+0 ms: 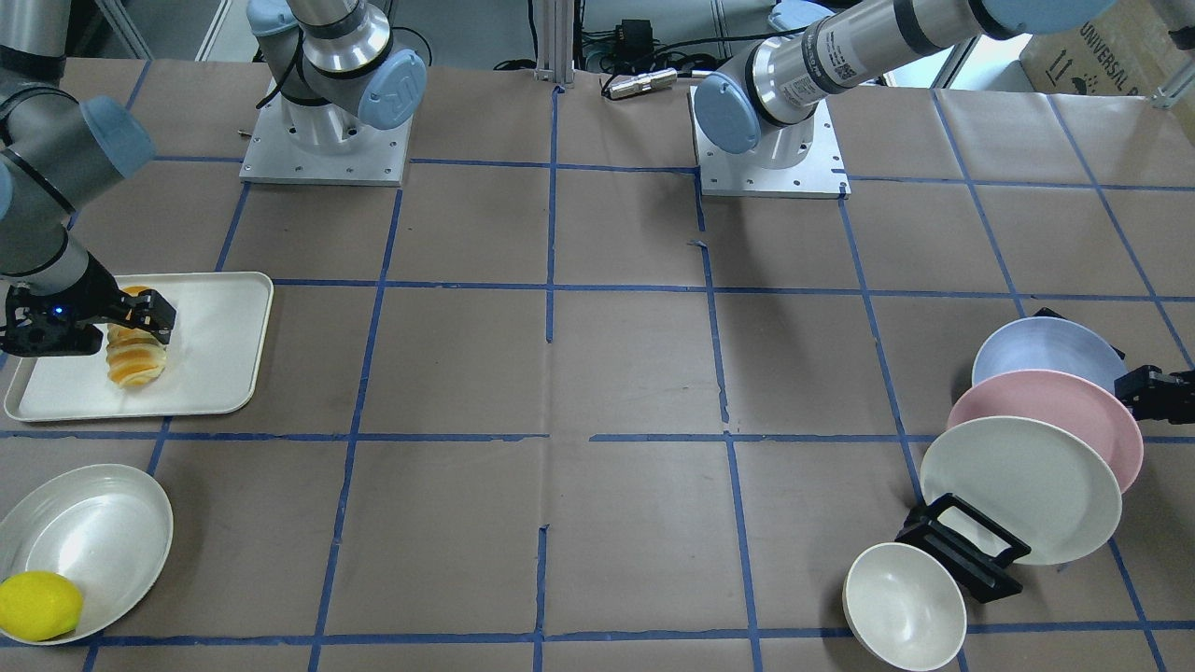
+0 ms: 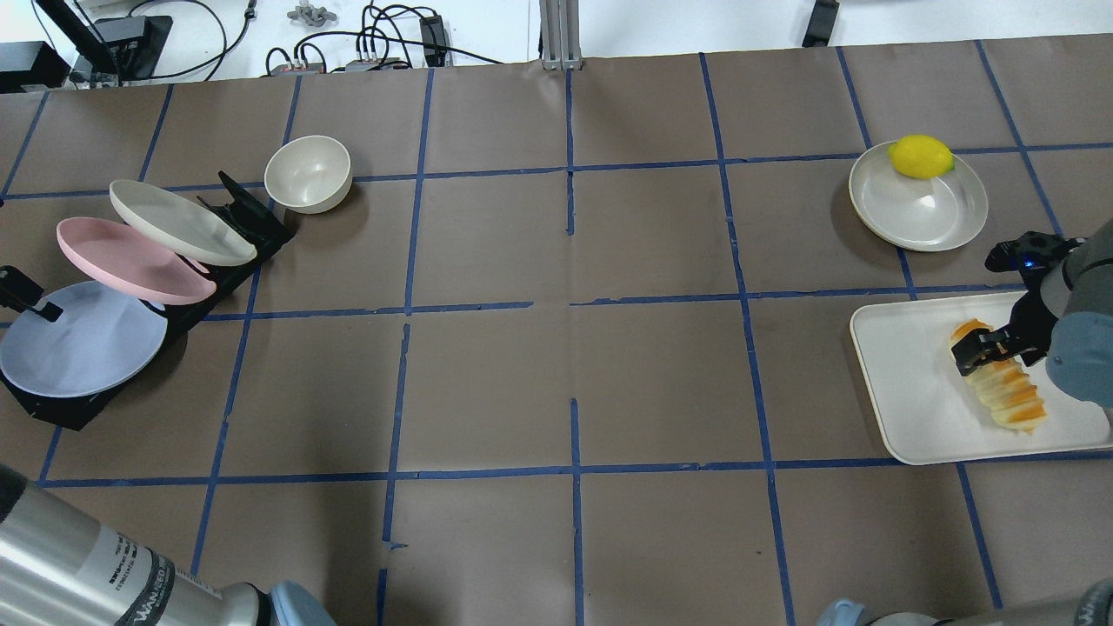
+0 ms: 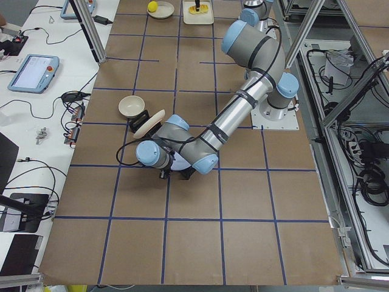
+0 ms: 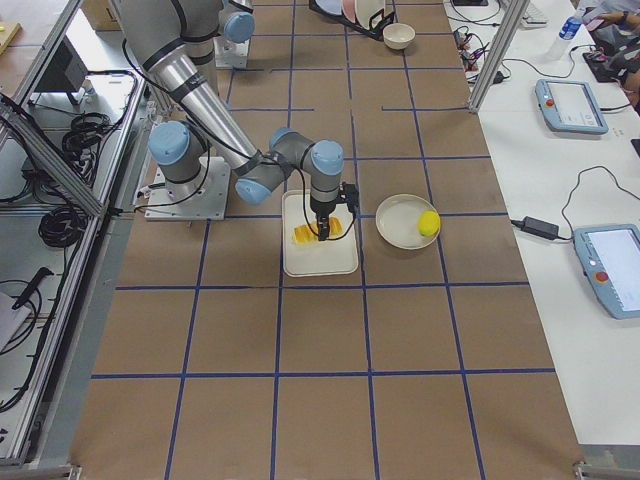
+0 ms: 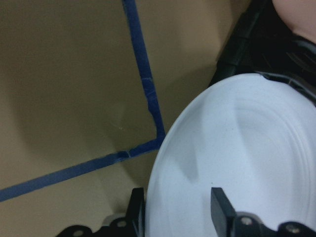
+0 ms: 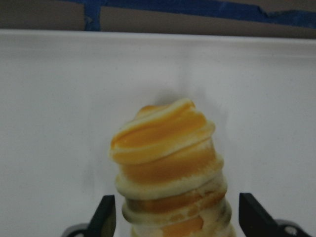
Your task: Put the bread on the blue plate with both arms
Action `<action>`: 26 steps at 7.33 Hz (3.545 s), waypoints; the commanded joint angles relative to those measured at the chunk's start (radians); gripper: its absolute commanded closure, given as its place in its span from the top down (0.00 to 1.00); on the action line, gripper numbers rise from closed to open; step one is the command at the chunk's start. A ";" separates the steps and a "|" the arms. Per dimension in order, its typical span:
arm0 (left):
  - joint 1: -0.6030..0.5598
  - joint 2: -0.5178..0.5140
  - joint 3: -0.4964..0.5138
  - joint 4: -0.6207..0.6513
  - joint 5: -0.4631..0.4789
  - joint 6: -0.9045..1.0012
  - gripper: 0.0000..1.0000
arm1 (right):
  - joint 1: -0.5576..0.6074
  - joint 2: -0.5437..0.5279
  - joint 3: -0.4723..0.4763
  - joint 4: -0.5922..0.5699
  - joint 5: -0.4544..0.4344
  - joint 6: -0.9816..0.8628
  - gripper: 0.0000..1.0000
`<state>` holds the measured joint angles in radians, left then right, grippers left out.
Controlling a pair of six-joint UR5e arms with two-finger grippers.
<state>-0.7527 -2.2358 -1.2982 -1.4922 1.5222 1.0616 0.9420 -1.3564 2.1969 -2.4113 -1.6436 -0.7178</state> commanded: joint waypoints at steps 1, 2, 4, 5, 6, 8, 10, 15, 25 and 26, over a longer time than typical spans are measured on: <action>-0.002 -0.001 0.025 -0.002 0.003 -0.002 0.11 | 0.000 0.020 0.015 -0.026 0.007 0.001 0.72; -0.002 0.004 0.042 -0.009 0.003 0.000 0.09 | 0.000 0.020 0.015 -0.026 0.005 0.000 0.37; -0.002 0.018 0.069 -0.042 0.010 0.004 0.08 | 0.000 0.014 0.015 -0.026 0.005 -0.003 0.07; 0.003 0.037 0.076 -0.057 0.044 0.036 0.08 | 0.000 0.008 0.014 -0.028 0.005 -0.018 0.06; 0.018 0.057 0.077 -0.062 0.058 0.058 0.08 | 0.000 -0.001 0.009 -0.026 0.005 -0.019 0.06; 0.064 0.135 0.088 -0.132 0.101 0.089 0.08 | 0.001 -0.091 0.006 -0.005 0.005 -0.017 0.07; 0.084 0.282 0.082 -0.258 0.105 0.110 0.09 | 0.012 -0.211 0.003 0.076 0.027 -0.011 0.08; -0.144 0.456 0.074 -0.270 0.072 0.048 0.09 | 0.014 -0.509 -0.161 0.585 0.022 -0.005 0.09; -0.887 0.279 -0.226 0.151 -0.155 -0.673 0.10 | 0.366 -0.527 -0.399 0.870 0.025 0.564 0.12; -0.902 0.248 -0.227 0.174 -0.163 -0.721 0.10 | 0.401 -0.526 -0.399 0.864 0.025 0.614 0.13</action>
<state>-1.6217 -1.9382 -1.5120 -1.3834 1.3678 0.4056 1.2953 -1.8885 1.7981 -1.5378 -1.6163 -0.1785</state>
